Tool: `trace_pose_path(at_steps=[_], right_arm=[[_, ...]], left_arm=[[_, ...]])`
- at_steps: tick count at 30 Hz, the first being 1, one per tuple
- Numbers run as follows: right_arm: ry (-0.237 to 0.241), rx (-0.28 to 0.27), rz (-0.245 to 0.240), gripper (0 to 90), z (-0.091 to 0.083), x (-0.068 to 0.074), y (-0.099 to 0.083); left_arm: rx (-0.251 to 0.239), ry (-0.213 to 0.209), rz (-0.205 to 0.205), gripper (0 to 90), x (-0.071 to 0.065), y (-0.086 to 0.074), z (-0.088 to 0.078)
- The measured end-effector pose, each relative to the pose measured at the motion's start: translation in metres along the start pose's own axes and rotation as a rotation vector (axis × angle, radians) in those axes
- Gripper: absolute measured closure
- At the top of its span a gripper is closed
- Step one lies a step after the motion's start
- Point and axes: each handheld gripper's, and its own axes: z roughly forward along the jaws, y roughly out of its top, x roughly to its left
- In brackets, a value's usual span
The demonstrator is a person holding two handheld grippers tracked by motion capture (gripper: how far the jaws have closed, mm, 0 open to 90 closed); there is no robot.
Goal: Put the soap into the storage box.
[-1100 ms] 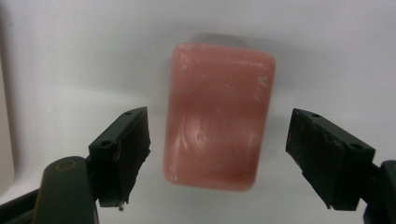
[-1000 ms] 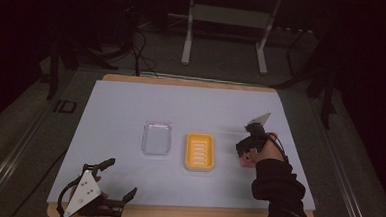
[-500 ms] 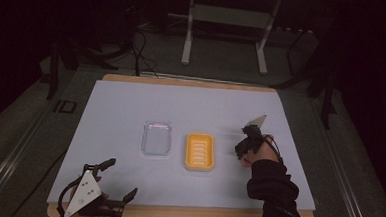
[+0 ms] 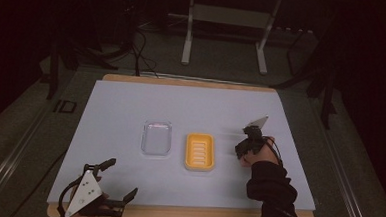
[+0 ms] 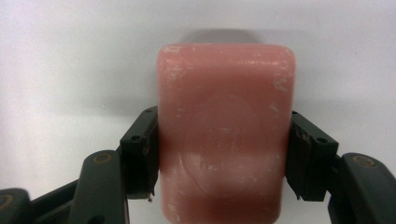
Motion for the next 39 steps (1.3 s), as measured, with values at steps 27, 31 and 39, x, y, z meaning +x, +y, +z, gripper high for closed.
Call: trace_pose_path(at_steps=[27,31,39], right_arm=[[0.007,-0.064,-0.025,37.4,-0.059,0.034,0.009],[0.006,-0.072,-0.038,37.4,-0.064,0.048,0.009],[0.010,-0.092,-0.075,37.4,-0.077,0.076,0.008]], left_arm=[[-0.011,-0.007,0.000,0.3,-0.002,0.001,-0.002],[-0.009,-0.006,0.000,0.3,-0.002,0.001,-0.002],[-0.002,-0.002,0.011,0.3,-0.003,0.001,-0.002]])
